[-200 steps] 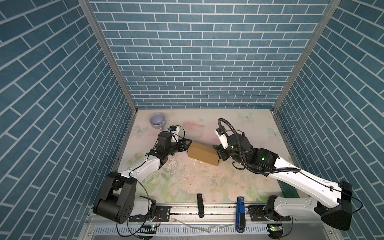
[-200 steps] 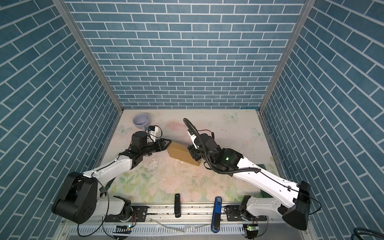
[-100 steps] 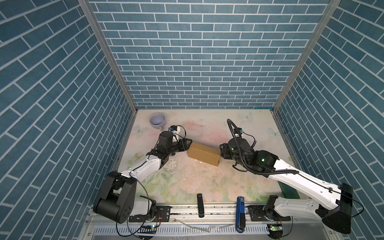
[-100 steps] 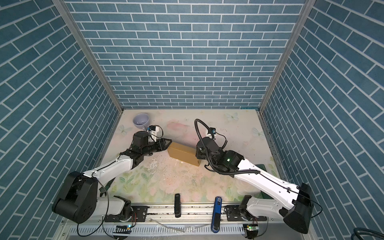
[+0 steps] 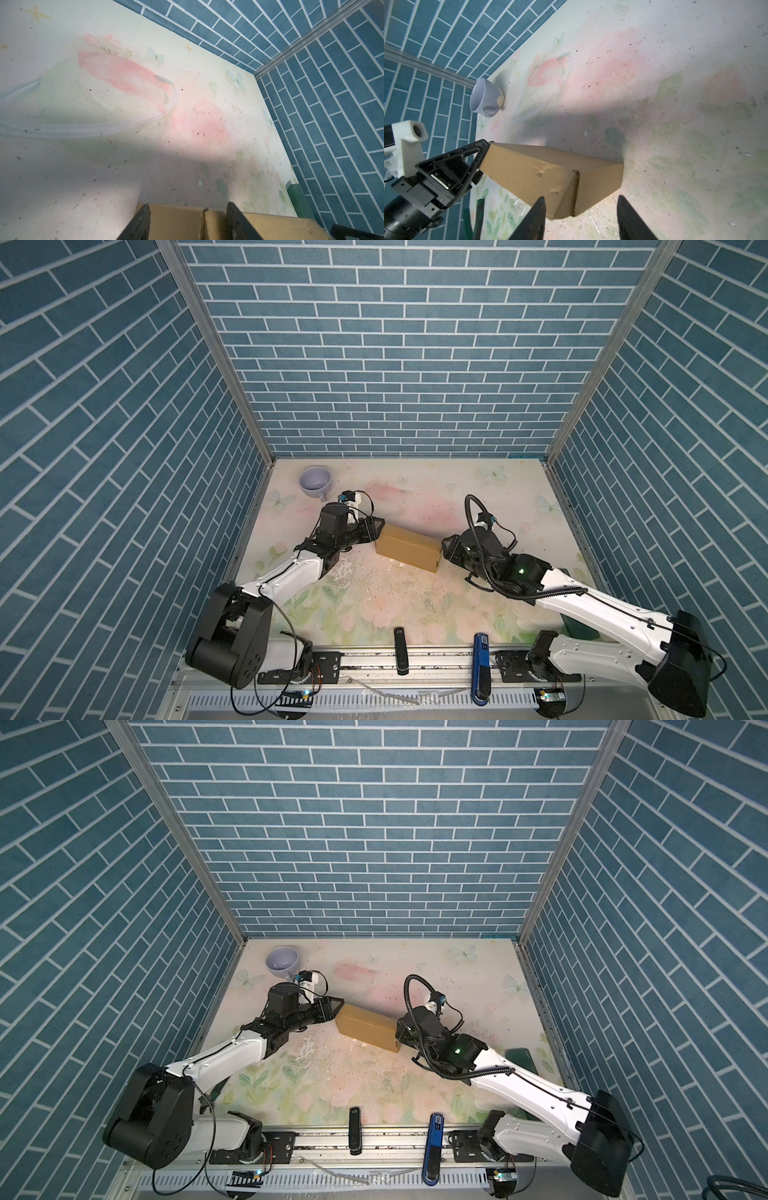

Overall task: Fold the paper box
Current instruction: 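Withdraw the right gripper from the box toward its own side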

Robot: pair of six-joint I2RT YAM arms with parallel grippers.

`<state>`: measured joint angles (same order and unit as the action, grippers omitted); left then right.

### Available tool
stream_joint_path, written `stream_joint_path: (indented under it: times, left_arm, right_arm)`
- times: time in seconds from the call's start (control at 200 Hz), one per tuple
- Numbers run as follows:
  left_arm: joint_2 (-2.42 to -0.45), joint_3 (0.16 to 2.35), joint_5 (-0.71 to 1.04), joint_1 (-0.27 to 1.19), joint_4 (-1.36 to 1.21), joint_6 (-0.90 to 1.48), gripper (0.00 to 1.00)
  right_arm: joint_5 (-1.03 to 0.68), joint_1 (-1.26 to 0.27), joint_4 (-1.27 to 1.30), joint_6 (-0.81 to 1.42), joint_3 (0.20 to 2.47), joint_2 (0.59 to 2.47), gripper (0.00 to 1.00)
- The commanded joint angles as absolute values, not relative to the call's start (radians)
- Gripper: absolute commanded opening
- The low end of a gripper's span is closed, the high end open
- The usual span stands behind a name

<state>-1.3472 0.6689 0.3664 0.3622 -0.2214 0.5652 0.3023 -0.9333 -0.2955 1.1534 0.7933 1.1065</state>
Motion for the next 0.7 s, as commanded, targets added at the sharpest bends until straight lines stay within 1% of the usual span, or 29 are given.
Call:
stream_joint_path:
  times: [0.0, 0.415, 0.695]
  left_arm:
    - [-1.366, 0.658, 0.332, 0.373, -0.115, 0.538, 0.59]
    - [-1.37, 0.66, 0.319, 0.383, -0.112, 0.536, 0.59]
    - [-1.373, 0.661, 0.3, 0.396, -0.109, 0.535, 0.59]
  right_arm:
    - [0.29, -0.924, -0.195, 1.246, 0.742, 1.081, 0.55]
    - [0.241, -0.899, -0.119, 1.261, 0.708, 1.101, 0.54]
    - [0.19, -0.898, -0.071, 1.277, 0.69, 1.144, 0.48]
